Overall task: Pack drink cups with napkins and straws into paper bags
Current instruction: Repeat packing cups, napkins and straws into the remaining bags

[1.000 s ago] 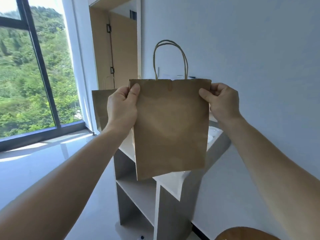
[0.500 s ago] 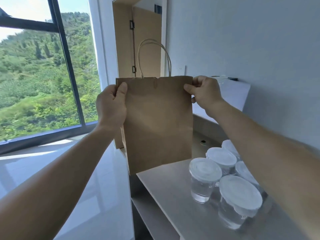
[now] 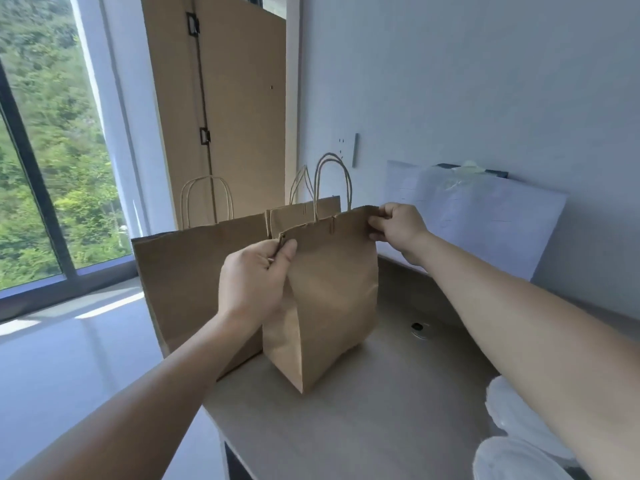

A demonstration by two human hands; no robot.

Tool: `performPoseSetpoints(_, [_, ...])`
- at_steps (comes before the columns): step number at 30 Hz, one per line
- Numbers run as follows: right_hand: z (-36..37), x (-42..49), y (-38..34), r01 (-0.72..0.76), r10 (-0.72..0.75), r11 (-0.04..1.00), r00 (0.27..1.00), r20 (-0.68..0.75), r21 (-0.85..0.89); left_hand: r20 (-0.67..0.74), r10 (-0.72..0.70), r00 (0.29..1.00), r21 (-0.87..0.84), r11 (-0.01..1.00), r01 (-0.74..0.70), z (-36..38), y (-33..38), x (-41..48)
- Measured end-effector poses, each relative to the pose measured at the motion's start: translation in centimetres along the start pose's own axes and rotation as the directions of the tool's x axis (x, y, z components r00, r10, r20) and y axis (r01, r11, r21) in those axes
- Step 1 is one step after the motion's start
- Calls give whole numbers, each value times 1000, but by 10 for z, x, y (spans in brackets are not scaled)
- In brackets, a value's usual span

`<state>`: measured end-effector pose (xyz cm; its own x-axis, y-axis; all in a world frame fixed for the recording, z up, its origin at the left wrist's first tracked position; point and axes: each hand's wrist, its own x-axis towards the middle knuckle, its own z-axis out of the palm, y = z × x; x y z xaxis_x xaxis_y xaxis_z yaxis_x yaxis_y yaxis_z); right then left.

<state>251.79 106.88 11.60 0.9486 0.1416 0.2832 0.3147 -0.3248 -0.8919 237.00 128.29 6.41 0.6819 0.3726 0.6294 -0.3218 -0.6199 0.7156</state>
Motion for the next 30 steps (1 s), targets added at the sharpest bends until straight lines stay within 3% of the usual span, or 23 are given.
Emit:
performPoseSetpoints(8, [36, 66, 40, -81, 82, 997, 988, -134, 9, 102, 94, 990, 108, 989, -105, 36, -43, 38])
performPoseSetpoints(23, [32, 88, 61, -93, 80, 995, 966, -246, -42, 91, 206, 974, -5, 979, -206, 78, -65, 52])
performPoseSetpoints(30, [19, 61, 50, -120, 73, 983, 949, -305, -140, 143, 62, 988, 82, 994, -74, 78, -45, 54])
